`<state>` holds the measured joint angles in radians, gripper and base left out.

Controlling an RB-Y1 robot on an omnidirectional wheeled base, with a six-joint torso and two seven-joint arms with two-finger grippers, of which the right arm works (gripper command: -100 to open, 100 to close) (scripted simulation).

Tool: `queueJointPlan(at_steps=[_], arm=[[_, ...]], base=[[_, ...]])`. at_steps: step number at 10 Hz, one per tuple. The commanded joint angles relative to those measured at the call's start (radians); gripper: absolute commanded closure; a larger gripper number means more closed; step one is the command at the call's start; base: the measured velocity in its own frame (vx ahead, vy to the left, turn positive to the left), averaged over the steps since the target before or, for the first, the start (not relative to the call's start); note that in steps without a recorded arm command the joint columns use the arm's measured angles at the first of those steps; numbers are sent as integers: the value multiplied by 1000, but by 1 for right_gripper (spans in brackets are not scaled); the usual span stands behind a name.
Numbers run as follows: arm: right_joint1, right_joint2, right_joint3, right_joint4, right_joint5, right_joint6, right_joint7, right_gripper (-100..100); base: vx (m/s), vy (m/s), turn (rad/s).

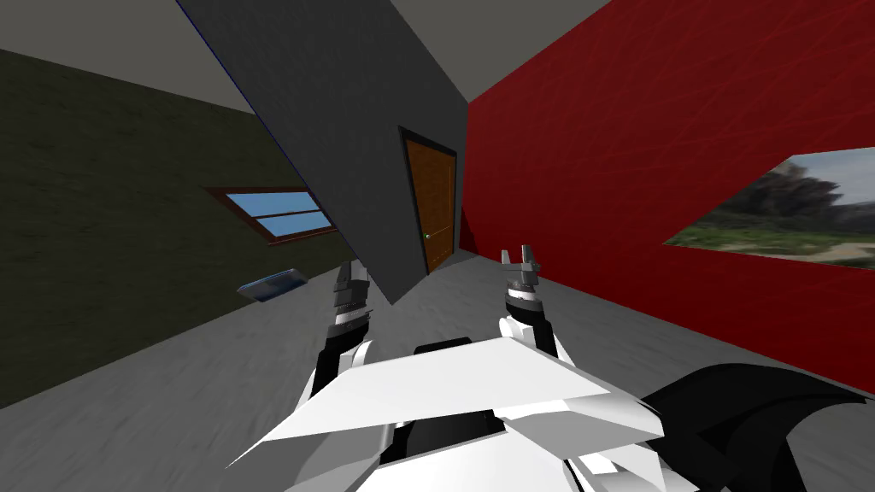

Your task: Pull the door open

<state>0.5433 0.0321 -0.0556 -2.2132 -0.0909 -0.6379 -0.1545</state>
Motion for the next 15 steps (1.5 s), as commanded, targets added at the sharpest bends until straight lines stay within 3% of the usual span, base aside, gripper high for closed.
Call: queueJointPlan(at_steps=[1, 8, 15], arm=[[5, -14, 5, 28, -8, -17, -30, -100], [26, -64, 30, 157, -45, -96, -168, -100], [47, -99, 54, 283, -82, -172, -302, -100]], base=[[55, -92, 122], [176, 8, 158], [132, -20, 151]])
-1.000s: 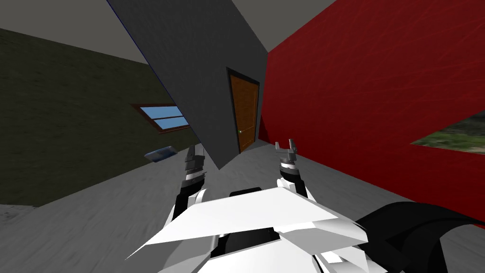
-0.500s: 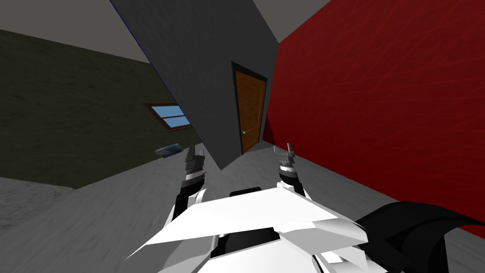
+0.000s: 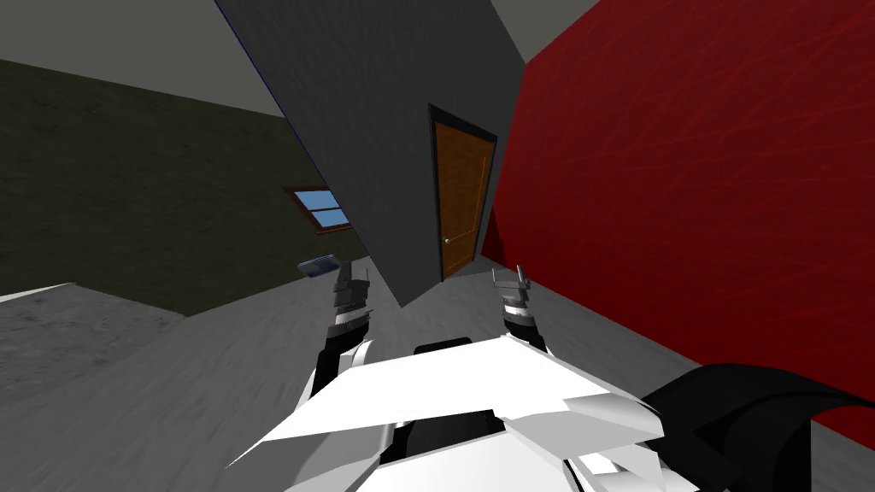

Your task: Pull the door open

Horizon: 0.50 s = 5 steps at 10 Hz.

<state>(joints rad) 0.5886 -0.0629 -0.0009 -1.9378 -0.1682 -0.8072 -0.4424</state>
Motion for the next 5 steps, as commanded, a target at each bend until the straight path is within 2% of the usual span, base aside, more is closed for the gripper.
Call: queueJointPlan(at_steps=[1, 5], arm=[[4, -8, 3, 23, -9, -12, -30, -100], [14, -23, 15, 87, -27, -51, -98, -100]], base=[[105, -8, 121], [88, -19, 135]])
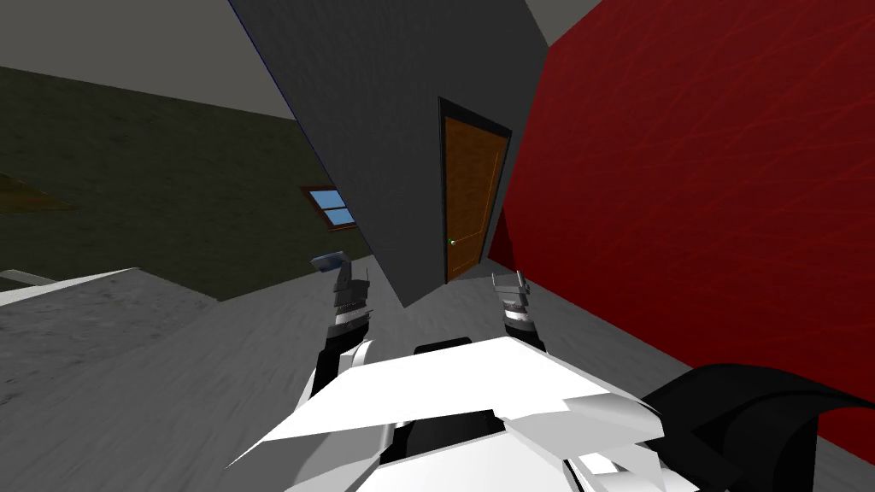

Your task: Pull the door open

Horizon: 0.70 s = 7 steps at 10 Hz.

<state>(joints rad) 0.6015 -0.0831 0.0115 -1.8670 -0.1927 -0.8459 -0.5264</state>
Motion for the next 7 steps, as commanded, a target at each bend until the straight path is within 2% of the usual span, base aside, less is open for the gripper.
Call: queueJointPlan(at_steps=[1, 7], arm=[[4, -6, 6, 33, -8, -23, -32, -100], [21, -27, 26, 136, -38, -86, -143, -100]], base=[[94, -20, 131], [100, -29, 142]])
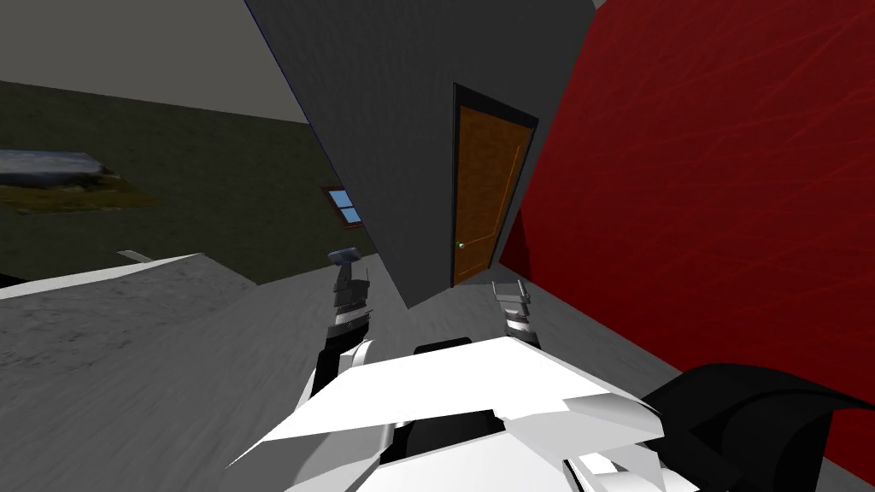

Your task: Pull the door open

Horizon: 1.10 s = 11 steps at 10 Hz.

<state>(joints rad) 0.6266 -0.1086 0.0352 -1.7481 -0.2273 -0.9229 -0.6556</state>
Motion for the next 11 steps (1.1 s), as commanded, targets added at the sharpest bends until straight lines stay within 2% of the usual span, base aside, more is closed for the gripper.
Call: queueJointPlan(at_steps=[1, 11], arm=[[-1, -4, 5, 36, -8, -20, -33, -100], [30, -35, 41, 219, -61, -132, -229, -100]], base=[[99, -39, 125], [89, -41, 152]])
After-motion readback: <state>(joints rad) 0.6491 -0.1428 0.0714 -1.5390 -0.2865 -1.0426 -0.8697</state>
